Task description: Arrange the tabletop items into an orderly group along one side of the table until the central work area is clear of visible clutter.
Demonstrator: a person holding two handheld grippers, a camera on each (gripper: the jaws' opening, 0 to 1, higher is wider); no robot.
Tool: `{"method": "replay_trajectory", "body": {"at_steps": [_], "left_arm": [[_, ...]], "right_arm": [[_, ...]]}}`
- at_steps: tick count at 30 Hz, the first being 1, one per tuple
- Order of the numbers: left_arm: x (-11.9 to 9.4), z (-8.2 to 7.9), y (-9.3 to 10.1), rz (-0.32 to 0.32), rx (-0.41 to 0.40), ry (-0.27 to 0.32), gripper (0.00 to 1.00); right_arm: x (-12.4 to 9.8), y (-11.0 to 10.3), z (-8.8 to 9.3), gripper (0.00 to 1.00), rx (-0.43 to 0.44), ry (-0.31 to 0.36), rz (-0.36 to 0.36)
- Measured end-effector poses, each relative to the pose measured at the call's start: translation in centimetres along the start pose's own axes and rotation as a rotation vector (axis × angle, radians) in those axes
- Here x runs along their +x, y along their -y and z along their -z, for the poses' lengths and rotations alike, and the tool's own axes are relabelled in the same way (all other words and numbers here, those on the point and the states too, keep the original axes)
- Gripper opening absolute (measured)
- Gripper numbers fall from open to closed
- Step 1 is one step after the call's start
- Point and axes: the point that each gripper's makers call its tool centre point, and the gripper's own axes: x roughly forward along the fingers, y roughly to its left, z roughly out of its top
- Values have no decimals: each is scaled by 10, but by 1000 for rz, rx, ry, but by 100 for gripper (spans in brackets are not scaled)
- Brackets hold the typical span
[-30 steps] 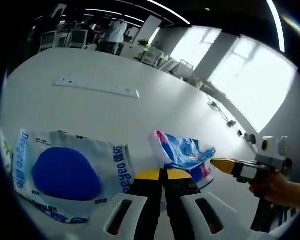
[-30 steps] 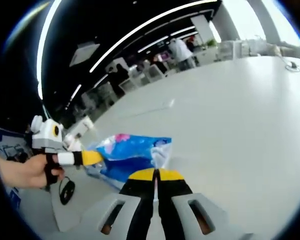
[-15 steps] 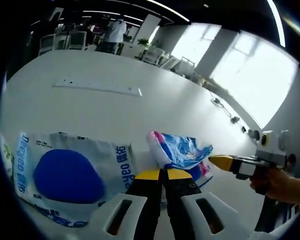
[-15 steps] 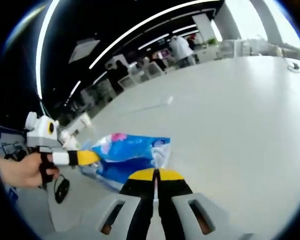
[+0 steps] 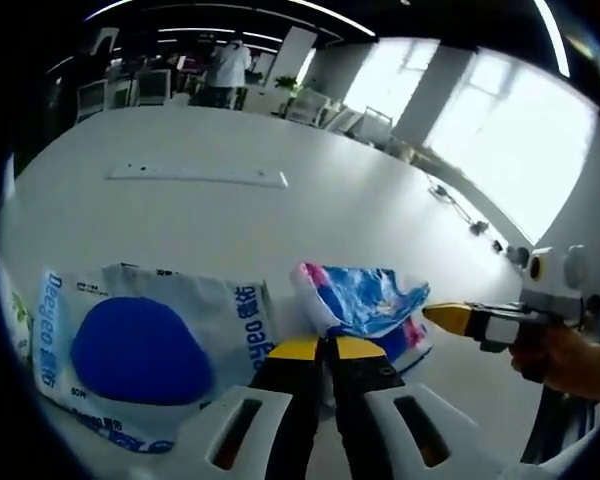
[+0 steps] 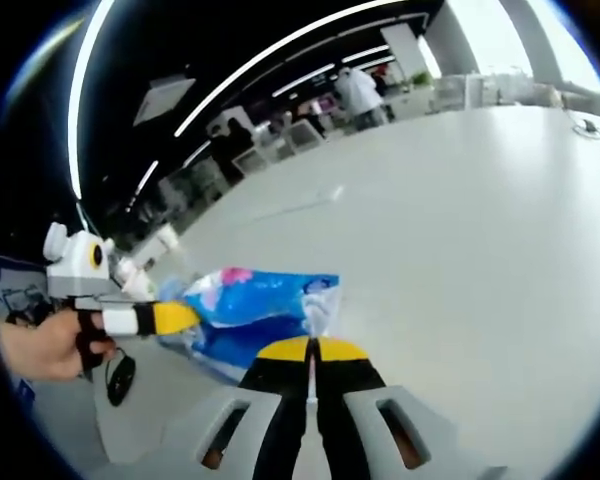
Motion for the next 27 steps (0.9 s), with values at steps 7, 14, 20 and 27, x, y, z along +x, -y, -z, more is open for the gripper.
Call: {"method": "replay_trajectory", "body": {"at_steps": [7,14,20,27], "left_arm": [[0,-3,1,3,-6,9,7],[0,-1,4,9,-3,3,13],[-2,-1,6,2,20,19,21],[-4,-3,10,8,28,32,26]], "right_arm": [[1,1,2,0,12,1,5],[0,0,2,0,4,1,6],[-2,-1,3,0,6,4,11],[-2,0,3,0,12,4,15]]}}
